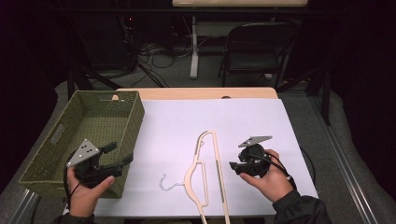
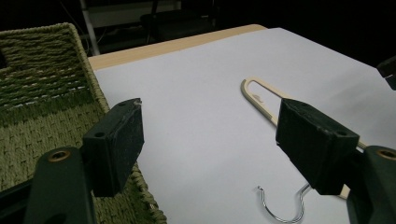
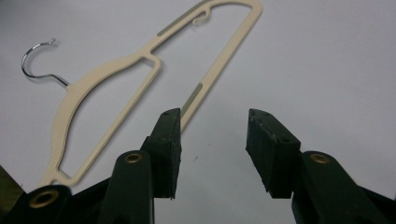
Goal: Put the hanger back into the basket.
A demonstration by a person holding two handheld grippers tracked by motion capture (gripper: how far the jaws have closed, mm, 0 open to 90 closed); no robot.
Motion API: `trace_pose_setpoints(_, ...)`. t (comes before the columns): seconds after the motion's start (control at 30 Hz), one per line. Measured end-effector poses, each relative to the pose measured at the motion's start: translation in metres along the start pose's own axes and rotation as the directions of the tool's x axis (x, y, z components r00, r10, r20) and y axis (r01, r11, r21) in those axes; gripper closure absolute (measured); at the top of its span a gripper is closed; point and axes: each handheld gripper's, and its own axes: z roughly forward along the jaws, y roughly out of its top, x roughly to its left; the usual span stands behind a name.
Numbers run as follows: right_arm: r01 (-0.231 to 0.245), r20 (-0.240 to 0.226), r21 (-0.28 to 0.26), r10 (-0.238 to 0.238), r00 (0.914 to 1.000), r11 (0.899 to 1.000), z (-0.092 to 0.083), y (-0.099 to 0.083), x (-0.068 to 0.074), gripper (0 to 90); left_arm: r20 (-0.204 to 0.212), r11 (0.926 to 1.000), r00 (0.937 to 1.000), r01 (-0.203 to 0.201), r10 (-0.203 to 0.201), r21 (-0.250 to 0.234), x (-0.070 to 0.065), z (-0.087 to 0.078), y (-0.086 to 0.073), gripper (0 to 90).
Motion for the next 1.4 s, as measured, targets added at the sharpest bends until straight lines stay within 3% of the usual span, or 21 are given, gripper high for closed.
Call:
trace_pose_setpoints(0.1,-0.006,0.003,0.015,0.006,1.0000,1.000,0.005,0.003,-0.002,55.4,0.001,1.0000,1.0000,-0.002,0.002,0.008,0.000,0.001,-0.001,23.8)
trace_pose_setpoints(0.13,-0.010,-0.002,0.064,0.010,0.9999,0.998,0.005,0.006,-0.003,55.4,0.002,1.0000,1.0000,-0.001,0.001,0.007,-0.001,0.001,-0.001,23.8)
trace_pose_setpoints(0.2,-0.016,-0.007,0.083,0.017,0.9998,0.996,0.009,0.009,-0.003,53.7,0.005,1.0000,1.0000,0.000,0.000,0.006,-0.001,0.002,-0.001,23.8)
trace_pose_setpoints(0.23,-0.002,-0.005,0.135,0.003,1.0000,0.991,0.008,0.011,-0.004,53.3,0.005,1.0000,1.0000,-0.003,0.003,0.006,-0.001,0.002,-0.001,23.8)
trace_pose_setpoints(0.33,-0.006,-0.018,0.145,0.009,0.9998,0.989,0.013,0.012,-0.002,52.3,0.006,1.0000,1.0000,-0.006,0.006,0.007,-0.001,0.002,-0.002,23.8)
trace_pose_setpoints(0.4,0.009,-0.025,0.210,-0.003,0.9997,0.978,0.009,0.015,-0.002,51.6,0.004,1.0000,1.0000,-0.006,0.006,0.008,-0.001,0.001,-0.002,23.8)
trace_pose_setpoints(0.5,-0.010,-0.026,0.208,0.016,0.9995,0.978,0.009,0.014,-0.001,51.3,0.003,1.0000,1.0000,-0.001,0.001,0.006,-0.001,0.001,-0.002,23.8)
trace_pose_setpoints(0.63,-0.019,-0.028,0.256,0.027,0.9993,0.967,0.009,0.015,-0.006,49.0,0.005,1.0000,1.0000,-0.001,0.001,0.006,-0.001,0.001,-0.002,23.8)
trace_pose_setpoints(0.7,-0.019,-0.015,0.233,0.023,0.9996,0.972,0.012,0.014,-0.008,48.8,0.005,1.0000,1.0000,-0.004,0.004,0.007,-0.001,0.001,-0.002,23.8)
trace_pose_setpoints(0.77,-0.020,-0.005,0.290,0.022,0.9997,0.957,0.011,0.019,-0.011,48.8,0.004,1.0000,1.0000,-0.002,0.002,0.005,0.000,0.000,-0.002,23.8)
trace_pose_setpoints(0.83,-0.031,0.003,0.263,0.031,0.9995,0.964,0.014,0.018,-0.011,49.4,-0.001,1.0000,1.0000,0.004,-0.004,0.002,0.001,-0.001,-0.002,23.8)
trace_pose_setpoints(0.87,-0.030,0.016,0.321,0.026,0.9995,0.947,0.011,0.022,-0.010,51.2,0.000,1.0000,1.0000,0.005,-0.005,0.005,0.002,-0.001,-0.001,23.8)
trace_pose_setpoints(0.93,-0.013,0.010,0.323,0.011,0.9999,0.946,0.012,0.024,-0.009,52.6,-0.003,1.0000,1.0000,0.007,-0.007,0.004,0.002,-0.002,-0.001,23.8)
trace_pose_setpoints(1.0,-0.036,0.025,0.334,0.029,0.9993,0.942,0.014,0.026,-0.005,54.8,-0.003,1.0000,1.0000,0.007,-0.007,0.002,0.001,-0.001,-0.002,23.8)
trace_pose_setpoints(1.1,-0.057,0.006,0.408,0.060,0.9982,0.911,0.015,0.030,-0.004,57.2,-0.001,1.0000,1.0000,0.004,-0.004,0.003,0.000,-0.001,-0.001,23.8)
trace_pose_setpoints(1.13,-0.071,0.009,0.374,0.072,0.9973,0.925,0.020,0.028,-0.002,57.6,-0.001,1.0000,1.0000,0.003,-0.003,0.002,0.000,-0.002,-0.001,23.8)
trace_pose_setpoints(1.2,-0.085,0.012,0.377,0.087,0.9961,0.922,0.023,0.027,-0.001,57.8,-0.001,1.0000,1.0000,0.004,-0.004,0.000,0.000,-0.002,-0.001,23.8)
trace_pose_setpoints(1.27,-0.068,0.023,0.483,0.065,0.9976,0.873,0.022,0.032,-0.001,57.9,-0.003,1.0000,1.0000,0.003,-0.003,0.001,0.000,-0.002,-0.002,23.8)
trace_pose_setpoints(1.33,-0.070,0.007,0.516,0.077,0.9970,0.854,0.023,0.033,-0.002,58.1,-0.002,1.0000,1.0000,0.003,-0.003,0.003,0.000,-0.002,-0.002,23.8)
trace_pose_setpoints(1.37,-0.092,0.009,0.462,0.099,0.9951,0.882,0.028,0.029,-0.001,58.1,-0.002,1.0000,1.0000,0.003,-0.003,0.004,0.000,-0.002,-0.002,23.8)
trace_pose_setpoints(1.4,-0.059,0.048,0.653,0.037,0.9982,0.755,0.022,0.042,-0.002,58.1,-0.002,1.0000,1.0000,0.002,-0.002,0.004,0.000,-0.001,-0.002,23.8)
